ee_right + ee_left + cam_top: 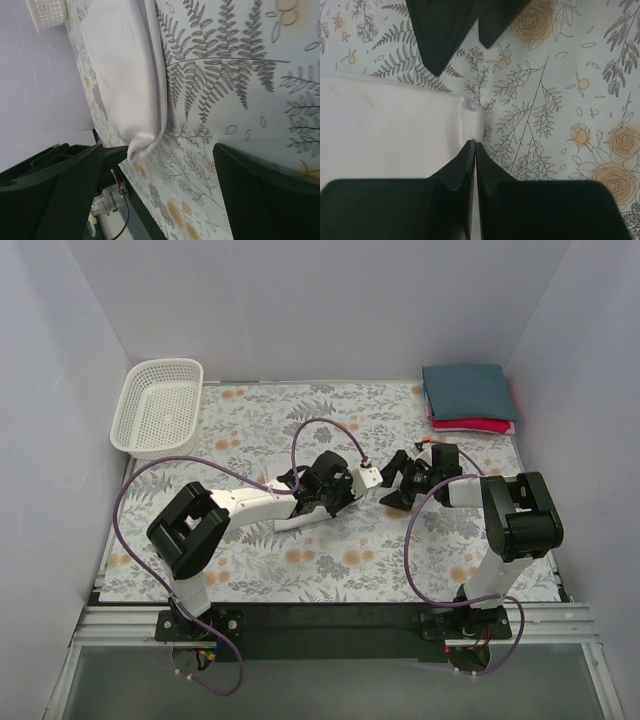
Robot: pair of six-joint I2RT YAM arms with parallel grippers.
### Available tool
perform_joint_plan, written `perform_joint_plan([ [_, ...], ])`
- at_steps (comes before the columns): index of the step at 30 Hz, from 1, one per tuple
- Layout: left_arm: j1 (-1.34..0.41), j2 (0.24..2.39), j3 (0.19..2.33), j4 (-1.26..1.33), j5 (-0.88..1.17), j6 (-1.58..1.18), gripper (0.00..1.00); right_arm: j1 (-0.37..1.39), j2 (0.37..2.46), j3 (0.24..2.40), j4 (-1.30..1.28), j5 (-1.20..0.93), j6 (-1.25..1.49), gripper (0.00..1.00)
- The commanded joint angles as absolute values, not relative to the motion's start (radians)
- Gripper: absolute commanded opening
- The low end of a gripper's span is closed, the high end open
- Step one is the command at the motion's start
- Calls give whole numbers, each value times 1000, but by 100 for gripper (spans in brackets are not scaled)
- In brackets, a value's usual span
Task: Fold and stack the t-shirts
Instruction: Fold the tshirt
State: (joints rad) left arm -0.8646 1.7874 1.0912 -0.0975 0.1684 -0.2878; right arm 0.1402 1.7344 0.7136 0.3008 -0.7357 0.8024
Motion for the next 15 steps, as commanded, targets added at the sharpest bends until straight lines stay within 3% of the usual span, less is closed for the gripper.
perform_joint_plan([
  [1,-861,1717,1137,-89,196,-333,0,189,1769,684,370,-687,894,97],
  [9,-859,1683,1135,-86,206,-360,0,262,1818,709,443,-647,985,93],
  [15,-859,1658,1121,-87,222,-377,0,299,1899,735,506,-635,1023,71],
])
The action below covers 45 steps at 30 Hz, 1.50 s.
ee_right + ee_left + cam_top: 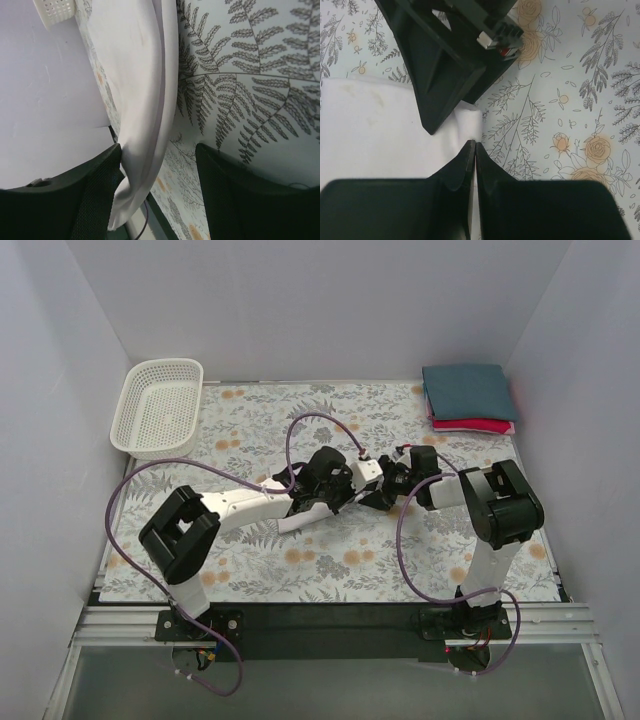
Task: Fold and stack the t-shirts
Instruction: Fold the tshirt, then neatly place the folded tshirt to the corner
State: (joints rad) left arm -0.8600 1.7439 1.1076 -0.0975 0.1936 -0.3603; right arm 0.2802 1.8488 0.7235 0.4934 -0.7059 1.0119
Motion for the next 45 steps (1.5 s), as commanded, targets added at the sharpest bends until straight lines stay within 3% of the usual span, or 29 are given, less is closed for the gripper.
perform_joint_plan([
  [1,-859,1657,1121,-90,224,-377,0,302,1913,741,518,-629,1028,68],
  [8,-859,1654,1111,-91,241,-379,0,328,2008,836,532,-588,1048,65],
  [16,-859,1661,1104,-90,247,-388,0,330,2080,905,560,-563,1054,49],
  [25,-859,1649,1089,-86,252,-393,0,331,2103,936,563,-549,1028,43],
  [29,-859,1647,1101,-125,255,-402,0,331,2112,983,560,-569,962,25],
  [30,-859,1651,1141,-158,252,-429,0,330,2108,998,545,-578,931,14],
  [33,-850,1625,1216,-297,239,-480,16,313,2077,1095,398,-566,767,1],
  [38,-798,1510,1207,-435,261,-555,30,304,2052,1293,77,-454,372,1],
  [45,-695,1358,1109,-494,252,-575,33,256,2095,1570,-230,-325,34,1],
])
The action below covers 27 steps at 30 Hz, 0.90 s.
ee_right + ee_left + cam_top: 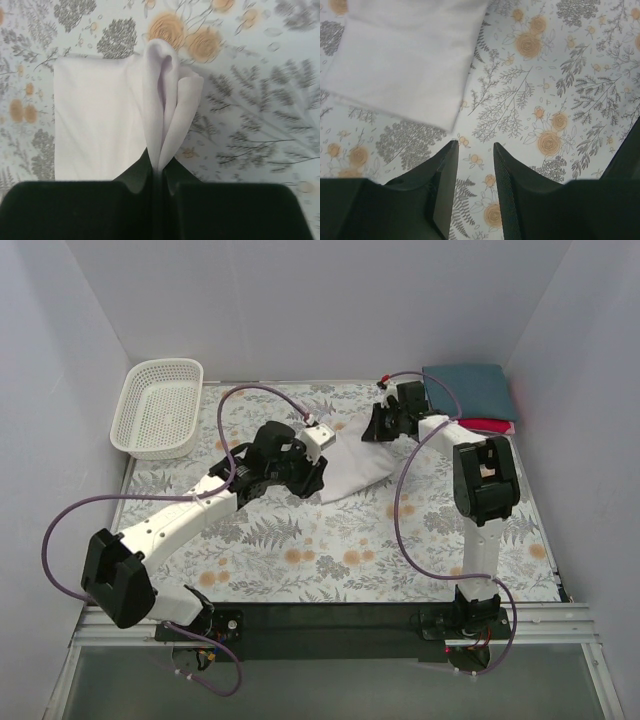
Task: Fold and stack the t-shirts
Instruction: Neatly place the folded tshirt to the corner
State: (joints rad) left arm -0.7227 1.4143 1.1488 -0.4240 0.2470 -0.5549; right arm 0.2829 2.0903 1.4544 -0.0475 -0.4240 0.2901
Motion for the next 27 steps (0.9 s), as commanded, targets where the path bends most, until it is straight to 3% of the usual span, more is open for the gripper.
perform_joint_plan([
  [1,-686,1350,1092,-505,253,-574,33,239,2105,1629,-251,-310,6,1],
  [12,-684,1331,1039,-535,301,-572,29,106,2232,2032,-417,-166,-225,1],
  [23,-684,1315,1009,-523,310,-584,25,92,2200,2146,-436,-80,-304,1],
  [27,-686,1312,1005,-531,321,-578,30,92,2177,2187,-451,-75,-314,1],
])
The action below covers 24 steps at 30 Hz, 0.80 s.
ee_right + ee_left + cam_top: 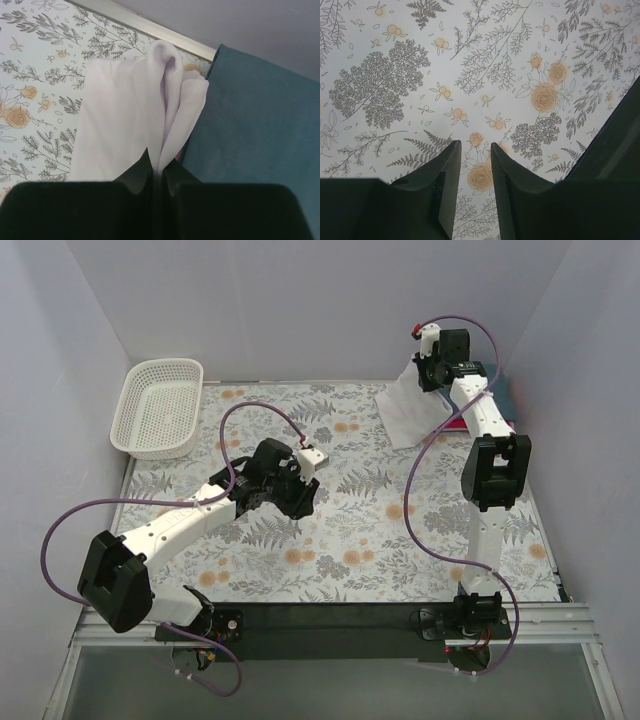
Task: Fold and stack the t-shirts
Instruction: Neatly place the folded tshirt to the corner
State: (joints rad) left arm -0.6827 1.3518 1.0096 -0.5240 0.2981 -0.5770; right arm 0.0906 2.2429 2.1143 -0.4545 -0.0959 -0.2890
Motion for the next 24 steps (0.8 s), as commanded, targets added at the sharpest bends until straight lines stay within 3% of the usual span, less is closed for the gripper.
perform_joint_plan([
  [1,-684,1307,1002,-532,325,-577,32,92,2172,2197,-456,-77,-314,1],
  [5,-684,1296,991,-535,345,-566,48,94,2148,2212,-460,-86,-314,1],
  [7,-684,1292,983,-534,347,-566,61,92,2134,2215,-462,-89,-313,1],
  [8,-684,1289,982,-535,347,-566,73,94,2125,2215,-462,-92,-316,1],
  [9,-684,1286,979,-535,345,-566,77,92,2120,2215,-463,-92,-316,1],
  [15,-684,1267,960,-534,333,-569,87,92,2095,2232,-465,-104,-313,1],
  [24,-684,1258,939,-522,333,-572,90,92,2060,2267,-468,-121,-314,1],
])
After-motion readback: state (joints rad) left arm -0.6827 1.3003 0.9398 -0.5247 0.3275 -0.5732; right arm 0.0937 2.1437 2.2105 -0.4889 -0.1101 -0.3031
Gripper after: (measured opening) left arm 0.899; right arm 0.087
